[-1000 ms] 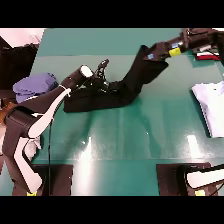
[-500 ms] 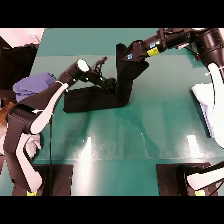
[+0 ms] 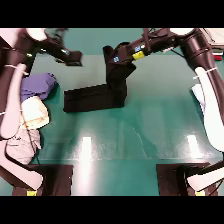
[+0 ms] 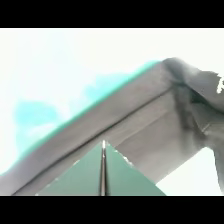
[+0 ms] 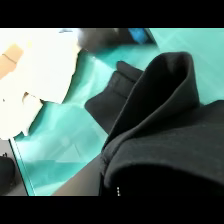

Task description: Fold the shirts.

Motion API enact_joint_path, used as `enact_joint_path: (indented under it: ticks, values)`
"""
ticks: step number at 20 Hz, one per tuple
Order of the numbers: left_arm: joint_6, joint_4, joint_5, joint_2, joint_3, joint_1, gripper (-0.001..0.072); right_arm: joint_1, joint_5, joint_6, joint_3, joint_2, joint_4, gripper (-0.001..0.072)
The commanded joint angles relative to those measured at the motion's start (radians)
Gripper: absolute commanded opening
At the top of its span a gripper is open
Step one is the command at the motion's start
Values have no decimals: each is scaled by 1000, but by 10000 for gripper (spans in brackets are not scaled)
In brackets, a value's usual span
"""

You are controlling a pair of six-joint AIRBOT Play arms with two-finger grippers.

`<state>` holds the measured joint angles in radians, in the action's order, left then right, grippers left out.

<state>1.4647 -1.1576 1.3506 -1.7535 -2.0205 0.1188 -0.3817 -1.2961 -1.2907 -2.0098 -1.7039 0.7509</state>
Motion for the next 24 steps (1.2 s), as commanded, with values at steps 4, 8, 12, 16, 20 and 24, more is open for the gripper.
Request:
enact_joint_path:
  ticks: [4,8,12,16,20,24]
  values:
    - [-6,-52,122,161,-13,-153,22,-155,127,29,-33,-134,0,17]
    - [-6,-39,135,172,-13,-159,22,-286,309,109,-52,-256,-53,282]
    - [-6,-39,137,173,-10,-159,23,-358,412,182,-52,-298,-146,483]
    - [-6,-39,158,172,-6,-159,23,-252,317,180,51,-194,-47,481]
    - [-6,-38,157,172,5,-159,23,-39,175,112,219,-84,34,481]
    - [-6,-35,150,172,8,-159,23,171,34,26,356,-109,15,684]
